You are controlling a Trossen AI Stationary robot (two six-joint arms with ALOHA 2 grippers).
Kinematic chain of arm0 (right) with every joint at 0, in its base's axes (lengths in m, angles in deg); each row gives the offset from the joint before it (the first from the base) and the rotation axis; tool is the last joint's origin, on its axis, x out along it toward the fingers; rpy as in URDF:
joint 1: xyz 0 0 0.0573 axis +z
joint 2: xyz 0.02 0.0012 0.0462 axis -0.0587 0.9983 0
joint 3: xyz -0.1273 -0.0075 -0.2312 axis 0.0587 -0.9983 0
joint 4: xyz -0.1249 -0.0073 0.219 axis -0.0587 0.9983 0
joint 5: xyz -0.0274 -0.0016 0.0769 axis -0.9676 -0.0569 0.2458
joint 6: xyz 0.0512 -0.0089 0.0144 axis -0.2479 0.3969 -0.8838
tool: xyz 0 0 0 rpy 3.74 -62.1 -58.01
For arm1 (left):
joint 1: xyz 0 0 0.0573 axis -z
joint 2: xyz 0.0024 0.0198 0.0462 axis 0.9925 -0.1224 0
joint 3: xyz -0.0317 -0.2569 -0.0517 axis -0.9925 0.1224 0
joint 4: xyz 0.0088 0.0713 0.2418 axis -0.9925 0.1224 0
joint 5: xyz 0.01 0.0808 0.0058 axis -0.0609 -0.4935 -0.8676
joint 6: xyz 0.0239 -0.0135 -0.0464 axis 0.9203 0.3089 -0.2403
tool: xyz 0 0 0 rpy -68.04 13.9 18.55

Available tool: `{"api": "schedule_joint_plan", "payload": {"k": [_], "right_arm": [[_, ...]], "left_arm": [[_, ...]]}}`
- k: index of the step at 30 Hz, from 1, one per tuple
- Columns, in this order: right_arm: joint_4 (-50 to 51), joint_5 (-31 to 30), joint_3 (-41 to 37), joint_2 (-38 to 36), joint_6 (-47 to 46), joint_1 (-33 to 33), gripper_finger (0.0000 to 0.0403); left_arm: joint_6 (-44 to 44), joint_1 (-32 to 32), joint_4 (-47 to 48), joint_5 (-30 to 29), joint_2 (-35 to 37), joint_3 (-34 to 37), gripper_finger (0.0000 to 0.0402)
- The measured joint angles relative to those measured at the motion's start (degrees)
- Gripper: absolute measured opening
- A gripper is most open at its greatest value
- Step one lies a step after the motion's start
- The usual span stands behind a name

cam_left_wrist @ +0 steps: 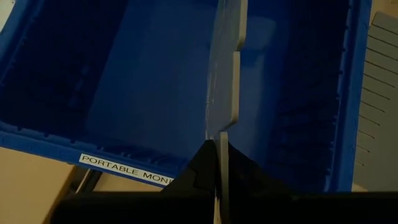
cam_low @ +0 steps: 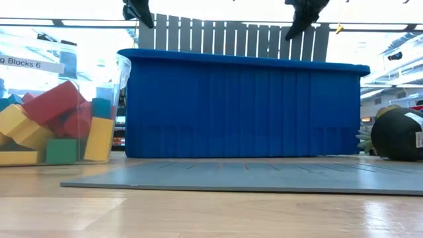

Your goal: Sort Items/Unsort Items

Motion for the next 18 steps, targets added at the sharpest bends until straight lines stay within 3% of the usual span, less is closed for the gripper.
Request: {"api": "schedule_joint_plan", "payload": {"k": [8, 18], "right_arm": [[1.2, -3.0, 0.2, 0.0, -2.6, 0.0, 0.0002], [-3.1, -3.9, 0.2, 0.0, 3.7, -0.1, 0.0002]], "left_arm": [[0.0, 0.0, -0.2, 2.2, -0.1, 0.0, 0.0019], [0.0, 0.0, -0.1, 0.5, 0.0, 0.0, 0.0019]]}}
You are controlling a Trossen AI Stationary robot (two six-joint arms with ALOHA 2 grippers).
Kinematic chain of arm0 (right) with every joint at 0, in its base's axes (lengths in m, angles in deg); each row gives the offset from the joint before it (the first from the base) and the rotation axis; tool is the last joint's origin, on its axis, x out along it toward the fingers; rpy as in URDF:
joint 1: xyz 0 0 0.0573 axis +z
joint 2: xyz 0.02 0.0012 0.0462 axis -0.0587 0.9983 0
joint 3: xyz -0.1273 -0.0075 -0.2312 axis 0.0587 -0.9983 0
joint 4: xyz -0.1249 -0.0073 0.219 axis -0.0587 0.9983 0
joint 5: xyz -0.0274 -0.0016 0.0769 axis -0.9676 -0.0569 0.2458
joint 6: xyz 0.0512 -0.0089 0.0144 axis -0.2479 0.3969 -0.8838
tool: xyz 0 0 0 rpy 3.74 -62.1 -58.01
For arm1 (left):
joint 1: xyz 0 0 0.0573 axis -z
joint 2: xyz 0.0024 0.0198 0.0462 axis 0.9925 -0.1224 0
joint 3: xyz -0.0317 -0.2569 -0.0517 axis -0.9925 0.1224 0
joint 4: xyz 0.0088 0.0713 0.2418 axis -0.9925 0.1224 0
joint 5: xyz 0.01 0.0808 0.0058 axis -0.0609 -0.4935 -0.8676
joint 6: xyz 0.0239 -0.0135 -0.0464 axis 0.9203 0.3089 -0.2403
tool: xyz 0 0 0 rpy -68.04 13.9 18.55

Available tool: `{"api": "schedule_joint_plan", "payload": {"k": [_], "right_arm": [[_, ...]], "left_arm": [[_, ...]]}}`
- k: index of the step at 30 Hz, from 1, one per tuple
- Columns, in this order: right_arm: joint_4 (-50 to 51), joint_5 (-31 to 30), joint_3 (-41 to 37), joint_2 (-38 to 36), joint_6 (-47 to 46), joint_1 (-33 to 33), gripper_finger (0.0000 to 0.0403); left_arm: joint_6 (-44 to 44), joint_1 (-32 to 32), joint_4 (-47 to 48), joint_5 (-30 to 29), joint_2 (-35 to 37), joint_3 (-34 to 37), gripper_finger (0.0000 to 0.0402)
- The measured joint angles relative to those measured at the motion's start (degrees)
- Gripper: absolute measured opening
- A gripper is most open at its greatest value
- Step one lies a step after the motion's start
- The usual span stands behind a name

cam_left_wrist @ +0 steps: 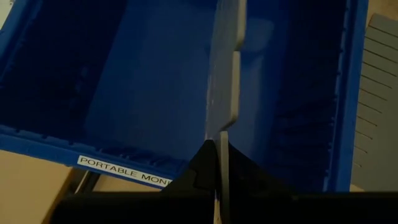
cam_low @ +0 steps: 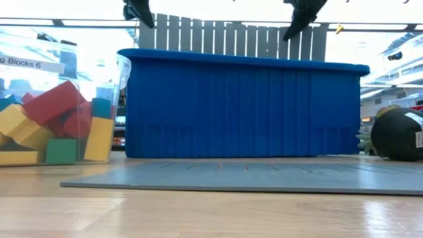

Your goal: Sort Items/Unsort Items

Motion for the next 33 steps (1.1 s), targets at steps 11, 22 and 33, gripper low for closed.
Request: {"api": "schedule_joint_plan", "payload": {"k": [11, 22, 33], "right_arm": [[3.0, 0.1, 0.1, 0.0, -1.2, -0.1, 0.0002], [2.4, 0.1, -4.2, 0.0, -0.9, -0.2, 0.0002], [2.8, 1.7, -5.1, 0.0, -0.4, 0.3, 0.0002]], "left_arm": [[0.0, 0.0, 0.2, 0.0, -0.4, 0.0, 0.0019], [1.4, 0.0, 2.4, -1.2, -3.1, 0.0, 0.0019], [7.4, 0.1, 4.2, -1.7, -4.2, 0.0, 0.0019]]}}
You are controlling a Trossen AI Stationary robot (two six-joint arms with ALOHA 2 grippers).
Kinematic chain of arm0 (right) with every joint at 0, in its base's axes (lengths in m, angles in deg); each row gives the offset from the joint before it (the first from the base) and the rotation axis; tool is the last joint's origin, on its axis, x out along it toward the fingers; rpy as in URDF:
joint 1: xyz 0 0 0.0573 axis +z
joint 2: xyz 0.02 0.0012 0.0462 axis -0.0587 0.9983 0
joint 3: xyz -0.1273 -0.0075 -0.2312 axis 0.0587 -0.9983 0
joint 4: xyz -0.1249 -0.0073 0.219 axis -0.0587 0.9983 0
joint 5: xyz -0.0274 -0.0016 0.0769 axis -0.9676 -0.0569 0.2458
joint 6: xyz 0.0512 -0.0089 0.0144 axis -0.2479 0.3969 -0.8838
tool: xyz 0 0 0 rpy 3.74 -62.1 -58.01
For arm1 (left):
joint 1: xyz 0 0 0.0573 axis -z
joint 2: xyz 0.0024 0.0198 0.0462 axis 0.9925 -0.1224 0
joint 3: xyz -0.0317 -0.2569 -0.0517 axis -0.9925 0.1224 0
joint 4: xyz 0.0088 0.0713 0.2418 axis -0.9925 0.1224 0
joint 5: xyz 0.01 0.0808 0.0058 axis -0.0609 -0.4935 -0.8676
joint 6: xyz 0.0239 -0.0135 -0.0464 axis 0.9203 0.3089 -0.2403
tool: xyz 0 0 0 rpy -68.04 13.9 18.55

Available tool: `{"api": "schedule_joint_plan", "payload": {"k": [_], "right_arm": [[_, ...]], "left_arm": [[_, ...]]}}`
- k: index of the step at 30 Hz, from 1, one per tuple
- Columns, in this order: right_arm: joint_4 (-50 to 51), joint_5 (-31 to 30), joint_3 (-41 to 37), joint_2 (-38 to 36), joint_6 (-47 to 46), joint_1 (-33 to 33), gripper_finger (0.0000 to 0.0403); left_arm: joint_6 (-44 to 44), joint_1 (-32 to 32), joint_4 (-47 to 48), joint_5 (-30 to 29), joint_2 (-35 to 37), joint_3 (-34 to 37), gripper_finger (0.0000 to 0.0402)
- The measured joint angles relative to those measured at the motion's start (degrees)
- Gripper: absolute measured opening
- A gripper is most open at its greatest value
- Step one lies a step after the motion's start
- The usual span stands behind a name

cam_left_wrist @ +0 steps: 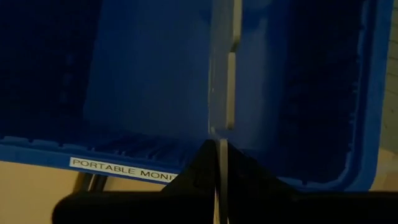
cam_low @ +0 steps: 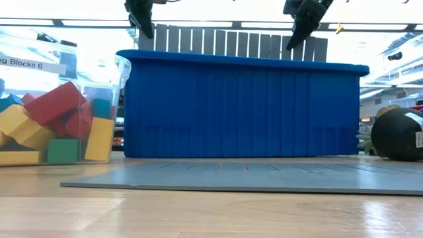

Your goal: Sort Items/Unsort Items

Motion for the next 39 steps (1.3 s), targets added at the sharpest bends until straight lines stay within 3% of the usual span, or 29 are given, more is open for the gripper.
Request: {"api": "schedule_joint_plan", "payload": {"k": [8, 22, 28, 34, 37, 39], "right_arm": [[-0.6, -0.2, -0.9, 0.1, 0.5, 0.0, 0.0002], [-5.3, -0.8, -9.9, 0.0, -0.6, 0.0, 0.0005], [-5.8, -2.6, -8.7, 0.0, -2.9, -0.1, 0.0057], [-5.3, -3.8, -0.4, 0.0, -4.0, 0.0, 0.0131], [-5.6, 0.1, 3.6, -0.1, -6.0, -0.1, 0.0152], [-7.6, 6.1, 4.3, -0.2, -7.8, -0.5, 0.0158]], "left_arm": [[0.0, 0.6, 2.2, -0.5, -3.5, 0.0, 0.0019], [-0.1, 0.7, 4.9, -1.6, -9.8, 0.0, 0.002], [-0.1, 0.7, 3.2, -1.4, -9.8, 0.1, 0.0054], [-0.3, 0.7, 3.3, -1.3, -8.1, -4.5, 0.0115], [-0.3, 0.7, -0.4, -0.8, -6.4, -7.5, 0.0128], [-0.5, 0.7, -7.9, -0.2, -4.1, -7.7, 0.013]]}}
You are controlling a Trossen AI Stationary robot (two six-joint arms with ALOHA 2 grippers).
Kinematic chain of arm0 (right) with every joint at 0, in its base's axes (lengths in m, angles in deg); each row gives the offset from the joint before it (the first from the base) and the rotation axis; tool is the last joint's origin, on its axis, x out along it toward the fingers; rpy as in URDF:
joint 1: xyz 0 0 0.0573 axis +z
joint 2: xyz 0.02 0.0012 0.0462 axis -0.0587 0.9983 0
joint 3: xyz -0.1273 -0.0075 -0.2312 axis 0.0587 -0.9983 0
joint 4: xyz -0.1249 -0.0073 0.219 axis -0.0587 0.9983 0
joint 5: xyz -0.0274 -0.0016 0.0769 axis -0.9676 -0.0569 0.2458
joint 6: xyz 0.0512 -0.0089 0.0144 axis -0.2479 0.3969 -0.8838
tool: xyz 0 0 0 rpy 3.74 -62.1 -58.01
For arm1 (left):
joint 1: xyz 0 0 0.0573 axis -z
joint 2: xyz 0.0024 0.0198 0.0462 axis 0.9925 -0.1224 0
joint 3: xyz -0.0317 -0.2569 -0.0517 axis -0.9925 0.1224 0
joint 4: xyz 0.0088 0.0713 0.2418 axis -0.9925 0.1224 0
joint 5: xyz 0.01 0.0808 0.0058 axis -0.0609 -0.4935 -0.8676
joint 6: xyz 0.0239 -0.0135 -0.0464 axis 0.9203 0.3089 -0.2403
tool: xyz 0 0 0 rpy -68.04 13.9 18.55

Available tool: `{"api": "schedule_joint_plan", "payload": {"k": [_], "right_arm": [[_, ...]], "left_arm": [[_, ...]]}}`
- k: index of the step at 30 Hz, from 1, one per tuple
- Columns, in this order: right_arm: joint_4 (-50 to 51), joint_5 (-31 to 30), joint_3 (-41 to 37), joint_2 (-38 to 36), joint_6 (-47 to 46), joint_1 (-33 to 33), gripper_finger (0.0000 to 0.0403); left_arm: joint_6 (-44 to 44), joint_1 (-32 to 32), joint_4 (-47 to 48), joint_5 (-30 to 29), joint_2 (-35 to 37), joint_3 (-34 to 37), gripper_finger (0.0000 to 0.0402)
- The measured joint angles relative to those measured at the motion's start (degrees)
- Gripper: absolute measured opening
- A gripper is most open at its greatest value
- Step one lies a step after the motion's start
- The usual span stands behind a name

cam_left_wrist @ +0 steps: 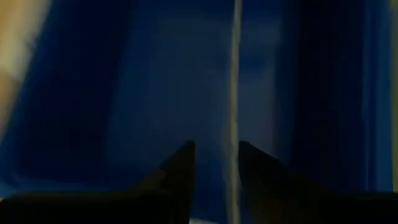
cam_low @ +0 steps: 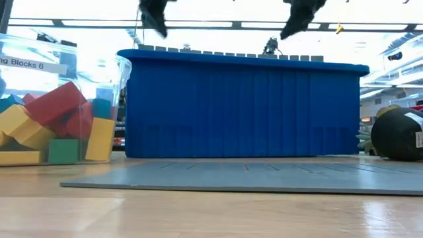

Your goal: Sort Items/Unsort Items

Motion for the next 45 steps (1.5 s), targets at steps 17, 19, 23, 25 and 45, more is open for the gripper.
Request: {"api": "schedule_joint_plan", "payload": {"k": [17, 19, 23, 25, 45], "right_arm": [[-52.1, 18.7, -32.0, 0.0, -12.7, -0.9, 0.0053], [-56.2, 18.4, -34.8, 0.0, -12.6, -0.7, 0.0034], [-58.4, 18.2, -38.8, 0.0, -10.6, -0.6, 0.0006], [-58.6, 17.9, -40.1, 0.0, -9.1, -0.2, 0.0003], [-45.2, 11.1, -34.1, -9.9, -9.5, 6.9, 0.0004]], "left_arm": [[-6.2, 1.9, -78.0, 10.3, 10.2, 47.8, 0.0097], [-7.1, 1.8, -80.5, 10.5, 10.3, 51.2, 0.0084], [-6.9, 1.4, -81.7, 10.3, 10.2, 56.1, 0.0063], [-6.9, 1.4, -82.0, 10.0, 10.1, 57.9, 0.0057], [-4.7, 7.0, -73.8, 8.3, 15.4, 49.3, 0.0052]]}}
